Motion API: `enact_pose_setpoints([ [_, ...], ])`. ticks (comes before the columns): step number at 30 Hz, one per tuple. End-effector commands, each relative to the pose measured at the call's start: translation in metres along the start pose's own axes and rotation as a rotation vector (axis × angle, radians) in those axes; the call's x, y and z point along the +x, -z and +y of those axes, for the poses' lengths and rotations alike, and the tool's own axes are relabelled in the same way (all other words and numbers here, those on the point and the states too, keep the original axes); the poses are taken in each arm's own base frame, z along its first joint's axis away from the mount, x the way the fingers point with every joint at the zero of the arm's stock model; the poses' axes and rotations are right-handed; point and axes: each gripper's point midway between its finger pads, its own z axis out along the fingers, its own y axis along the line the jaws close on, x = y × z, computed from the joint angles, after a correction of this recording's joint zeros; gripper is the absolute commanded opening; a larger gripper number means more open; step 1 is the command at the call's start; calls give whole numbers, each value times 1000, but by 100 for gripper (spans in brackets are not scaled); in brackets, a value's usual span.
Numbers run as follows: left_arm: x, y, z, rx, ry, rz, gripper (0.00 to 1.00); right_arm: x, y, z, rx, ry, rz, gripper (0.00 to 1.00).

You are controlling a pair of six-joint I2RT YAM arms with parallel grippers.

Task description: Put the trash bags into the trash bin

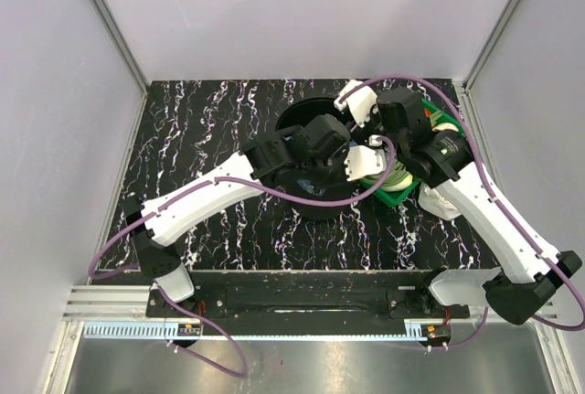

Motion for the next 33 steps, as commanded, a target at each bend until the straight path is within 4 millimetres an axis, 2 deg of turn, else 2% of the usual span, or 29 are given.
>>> enact_pose_setpoints([
  [1, -19, 17, 28, -163, 9, -102, 0, 0, 6, 1, -3, -38, -30, 62],
  [7, -4, 10, 30, -197, -3, -75, 0, 7, -1, 3, -11, -48, -12, 62],
  [13, -2, 10, 27, -186, 0, -81, 0, 2, 2, -12, 27, -69, -21, 63],
  [17, -5, 15, 22, -163, 4, -102, 24, -4, 6, -24, 55, -81, -37, 63],
  [19, -5, 17, 21, -157, 10, -105, 42, -4, 6, -27, 58, -84, -36, 63],
  [21, -3, 20, 20, -160, 12, -104, 56, -4, 7, -30, 63, -93, -39, 63],
  [28, -5, 29, 15, -141, 18, -127, 82, -1, 2, -45, 89, -119, -28, 63],
  [33, -23, 58, 12, -119, 48, -208, 98, -8, 1, -56, 89, -157, -50, 63],
])
